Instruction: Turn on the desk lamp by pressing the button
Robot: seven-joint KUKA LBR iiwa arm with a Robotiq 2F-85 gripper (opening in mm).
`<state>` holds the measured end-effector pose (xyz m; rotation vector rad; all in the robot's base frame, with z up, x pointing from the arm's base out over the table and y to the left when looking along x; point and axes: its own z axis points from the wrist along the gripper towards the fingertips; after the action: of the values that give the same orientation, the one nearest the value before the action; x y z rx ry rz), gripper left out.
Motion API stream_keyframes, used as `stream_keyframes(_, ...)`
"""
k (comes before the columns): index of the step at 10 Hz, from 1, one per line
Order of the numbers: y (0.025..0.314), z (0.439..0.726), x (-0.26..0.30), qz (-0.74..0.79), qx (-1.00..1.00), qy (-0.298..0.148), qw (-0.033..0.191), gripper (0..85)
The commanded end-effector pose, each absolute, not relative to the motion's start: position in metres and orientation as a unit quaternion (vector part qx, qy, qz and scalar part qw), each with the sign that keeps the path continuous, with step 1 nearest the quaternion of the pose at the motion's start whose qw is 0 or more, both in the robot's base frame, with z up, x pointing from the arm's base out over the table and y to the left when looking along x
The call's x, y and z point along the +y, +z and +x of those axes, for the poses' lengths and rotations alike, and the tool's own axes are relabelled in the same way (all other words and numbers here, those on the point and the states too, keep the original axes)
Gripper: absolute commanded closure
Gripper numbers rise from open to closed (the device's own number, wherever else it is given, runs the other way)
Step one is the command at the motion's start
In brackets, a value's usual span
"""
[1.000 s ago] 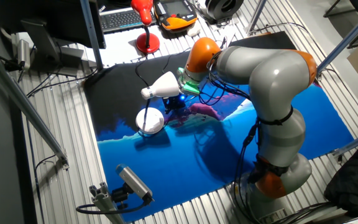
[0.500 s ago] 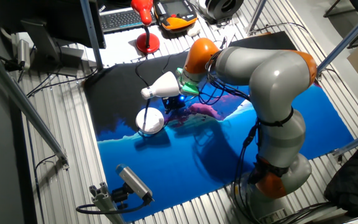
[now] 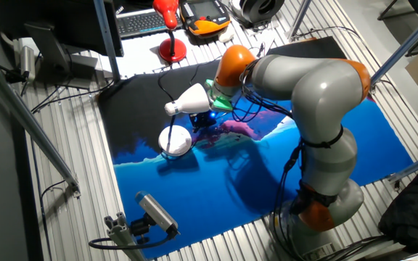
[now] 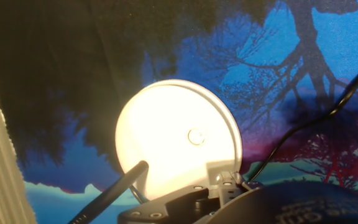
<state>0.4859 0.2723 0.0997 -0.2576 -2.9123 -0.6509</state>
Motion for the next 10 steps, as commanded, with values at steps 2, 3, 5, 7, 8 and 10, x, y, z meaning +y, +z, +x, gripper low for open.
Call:
stream_keyframes(2, 0.098, 0.487, 0.274, -0.084, -0.969, -0.219, 0.071, 85.0)
stream_keyframes(3, 0.095, 0.488, 0.277, -0.084, -0.97, -0.219, 0.069, 85.0)
stream_keyframes(5, 0.083, 0.492, 0.285, -0.083, -0.97, -0.219, 0.058, 85.0)
stream_keyframes(7, 0.076, 0.497, 0.289, -0.086, -0.968, -0.228, 0.057, 85.0)
stream_keyframes(8, 0.074, 0.499, 0.289, -0.087, -0.967, -0.231, 0.056, 85.0)
stream_keyframes(10, 0.073, 0.501, 0.294, -0.093, -0.966, -0.233, 0.054, 85.0)
